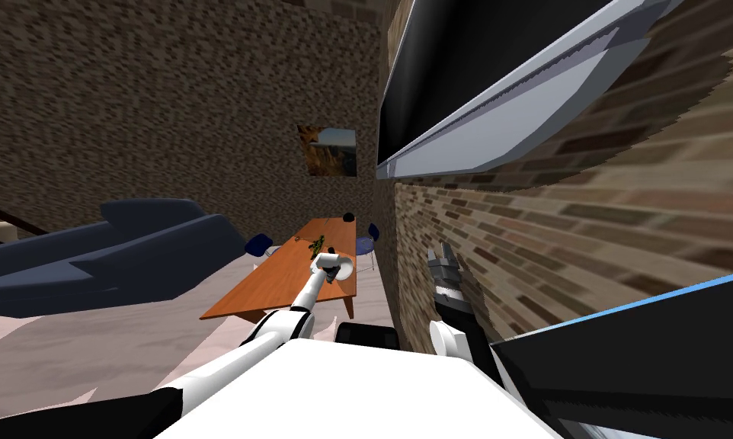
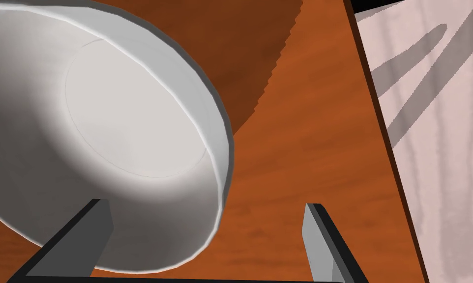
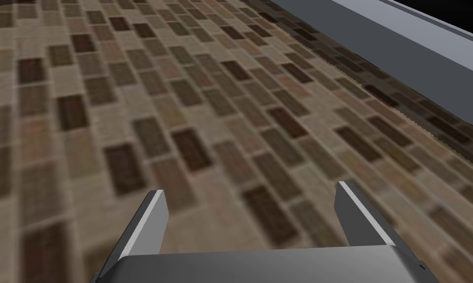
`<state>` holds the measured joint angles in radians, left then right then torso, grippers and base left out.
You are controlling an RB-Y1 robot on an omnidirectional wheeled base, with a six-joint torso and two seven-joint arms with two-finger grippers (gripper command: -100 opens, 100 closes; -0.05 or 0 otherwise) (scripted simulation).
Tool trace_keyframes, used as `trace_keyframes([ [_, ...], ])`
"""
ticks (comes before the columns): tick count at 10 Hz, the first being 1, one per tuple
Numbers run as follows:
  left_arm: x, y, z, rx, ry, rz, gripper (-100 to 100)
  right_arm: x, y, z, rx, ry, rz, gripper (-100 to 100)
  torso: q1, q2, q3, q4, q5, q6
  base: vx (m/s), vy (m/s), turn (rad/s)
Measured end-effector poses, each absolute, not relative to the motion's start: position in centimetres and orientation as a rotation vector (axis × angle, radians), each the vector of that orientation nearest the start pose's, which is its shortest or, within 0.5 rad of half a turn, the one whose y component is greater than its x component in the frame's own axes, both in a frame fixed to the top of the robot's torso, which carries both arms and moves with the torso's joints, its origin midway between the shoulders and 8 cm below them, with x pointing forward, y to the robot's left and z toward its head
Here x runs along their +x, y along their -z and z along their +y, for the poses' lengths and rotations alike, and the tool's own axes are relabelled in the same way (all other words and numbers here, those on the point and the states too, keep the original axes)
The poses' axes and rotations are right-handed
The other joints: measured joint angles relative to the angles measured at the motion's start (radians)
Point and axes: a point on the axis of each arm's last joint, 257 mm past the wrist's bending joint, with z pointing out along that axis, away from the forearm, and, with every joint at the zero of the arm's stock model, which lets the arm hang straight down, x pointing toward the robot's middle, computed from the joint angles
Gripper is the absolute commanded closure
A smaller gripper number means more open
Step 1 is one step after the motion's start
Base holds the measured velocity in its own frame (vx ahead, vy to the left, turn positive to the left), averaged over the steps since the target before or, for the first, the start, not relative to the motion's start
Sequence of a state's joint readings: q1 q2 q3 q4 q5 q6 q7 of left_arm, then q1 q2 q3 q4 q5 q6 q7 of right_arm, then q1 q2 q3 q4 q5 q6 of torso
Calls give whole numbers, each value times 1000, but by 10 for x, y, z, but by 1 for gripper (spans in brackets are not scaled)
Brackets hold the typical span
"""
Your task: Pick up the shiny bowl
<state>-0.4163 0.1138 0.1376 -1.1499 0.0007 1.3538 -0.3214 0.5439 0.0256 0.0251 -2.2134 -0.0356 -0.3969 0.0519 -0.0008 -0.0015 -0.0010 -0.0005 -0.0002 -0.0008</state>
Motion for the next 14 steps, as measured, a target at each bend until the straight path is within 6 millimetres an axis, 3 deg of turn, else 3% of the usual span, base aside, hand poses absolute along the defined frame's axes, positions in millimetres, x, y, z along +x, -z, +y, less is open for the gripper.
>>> trace_keyframes([
  [1,442,447,275,-1745,73,2358,0,366,42,-287,849,-1235,728,0,0,1,0,0,0,0,0,0,0],
  [2,443,446,275,-1745,73,2358,-100,366,42,-287,849,-1235,728,0,1,1,1,0,0,0,19,11,-18],
  [6,434,467,274,-1751,72,2354,-100,366,42,-287,849,-1235,728,0,2,0,0,0,0,0,26,12,-11],
  [7,434,467,275,-1751,73,2353,100,366,42,-287,849,-1235,728,0,1,1,0,0,0,0,0,0,0],
  [11,433,468,273,-1745,71,2361,100,366,42,-287,849,-1235,728,0,1,1,1,1,0,-2,0,0,-6],
  [12,432,468,273,-1746,70,2361,0,366,42,-287,849,-1235,728,0,1,1,1,1,0,-2,0,0,0],
  [13,432,468,273,-1746,70,2361,100,366,42,-287,849,-1235,728,0,2,1,1,1,0,-2,-27,-15,43],
  [14,436,463,274,-1747,73,2357,100,366,42,-287,849,-1235,728,0,1,2,2,2,0,-2,-37,-18,27],
])
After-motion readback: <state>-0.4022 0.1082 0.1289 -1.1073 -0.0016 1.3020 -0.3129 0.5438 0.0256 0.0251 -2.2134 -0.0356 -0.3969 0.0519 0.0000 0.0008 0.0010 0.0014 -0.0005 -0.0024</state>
